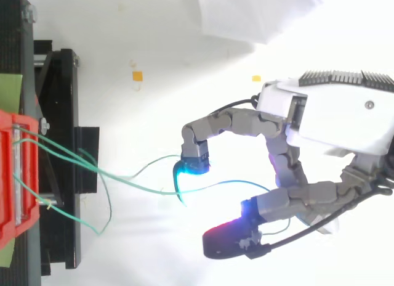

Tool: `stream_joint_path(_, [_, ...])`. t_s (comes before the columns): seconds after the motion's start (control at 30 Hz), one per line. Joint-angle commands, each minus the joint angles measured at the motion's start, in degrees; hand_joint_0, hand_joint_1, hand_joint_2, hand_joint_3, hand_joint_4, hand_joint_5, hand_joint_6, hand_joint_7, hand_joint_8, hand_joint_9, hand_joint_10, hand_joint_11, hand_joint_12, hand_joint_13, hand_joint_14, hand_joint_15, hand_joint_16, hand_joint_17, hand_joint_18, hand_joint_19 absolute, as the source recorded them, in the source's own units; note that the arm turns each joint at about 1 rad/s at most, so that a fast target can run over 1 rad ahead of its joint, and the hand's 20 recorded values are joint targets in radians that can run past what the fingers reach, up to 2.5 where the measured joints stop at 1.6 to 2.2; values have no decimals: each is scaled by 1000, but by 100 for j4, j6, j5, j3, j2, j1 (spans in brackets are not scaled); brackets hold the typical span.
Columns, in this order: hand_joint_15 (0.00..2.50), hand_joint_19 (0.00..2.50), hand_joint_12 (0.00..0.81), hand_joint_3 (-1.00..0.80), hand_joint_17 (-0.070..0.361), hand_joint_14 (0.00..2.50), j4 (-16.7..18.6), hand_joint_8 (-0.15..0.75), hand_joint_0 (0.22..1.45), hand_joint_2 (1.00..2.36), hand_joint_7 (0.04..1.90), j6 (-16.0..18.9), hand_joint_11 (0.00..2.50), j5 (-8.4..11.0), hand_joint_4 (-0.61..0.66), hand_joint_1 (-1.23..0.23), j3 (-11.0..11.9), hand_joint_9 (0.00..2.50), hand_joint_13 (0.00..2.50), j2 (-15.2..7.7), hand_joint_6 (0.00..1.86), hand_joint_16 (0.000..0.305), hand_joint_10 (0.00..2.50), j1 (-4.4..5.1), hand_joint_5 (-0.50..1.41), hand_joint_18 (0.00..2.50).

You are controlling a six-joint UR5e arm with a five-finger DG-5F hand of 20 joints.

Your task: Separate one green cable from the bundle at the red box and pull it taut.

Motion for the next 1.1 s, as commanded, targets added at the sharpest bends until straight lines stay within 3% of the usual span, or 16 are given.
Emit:
stream_joint_path(0.0, [834,831,411,-236,124,25,0,242,642,1011,1329,0,704,0,17,-1042,0,2222,1818,0,500,55,24,-3,147,1367])
stream_joint_path(0.07, [873,894,383,-500,111,24,0,217,567,1000,1278,0,726,0,12,-972,0,2192,1779,0,517,49,26,-3,139,1280])
stream_joint_path(0.17, [836,841,406,-500,125,25,0,225,472,1000,1303,0,674,0,19,-815,0,2223,1813,0,500,56,23,-3,148,1339])
stream_joint_path(0.27, [815,801,424,-500,140,21,0,220,417,1000,1294,0,628,0,25,-555,0,2252,1849,0,501,62,24,-3,151,1398])
stream_joint_path(0.37, [802,785,429,-500,146,22,-9,218,405,1000,1295,0,602,0,24,-319,0,2258,1864,0,502,65,23,-3,151,1417])
stream_joint_path(0.5, [824,832,411,-500,135,23,-9,206,456,1000,1295,0,608,0,16,-170,0,2231,1838,0,501,60,23,-3,149,1350])
stream_joint_path(0.57, [850,872,392,-500,125,24,-9,203,499,1000,1297,0,621,0,8,-171,0,2217,1814,0,501,56,22,-3,147,1299])
stream_joint_path(0.73, [856,915,382,-500,104,23,-9,192,678,1000,1277,0,701,0,-17,-511,0,2224,1789,0,501,46,26,-3,146,1238])
stream_joint_path(0.8, [844,906,383,-404,101,25,-9,191,710,1009,1273,0,708,0,-17,-599,0,2229,1782,0,501,45,27,-3,147,1238])
stream_joint_path(1.07, [831,925,401,-244,97,24,0,205,738,1018,1279,-9,747,0,-23,-673,-9,2233,1774,0,502,43,28,-3,149,1241])
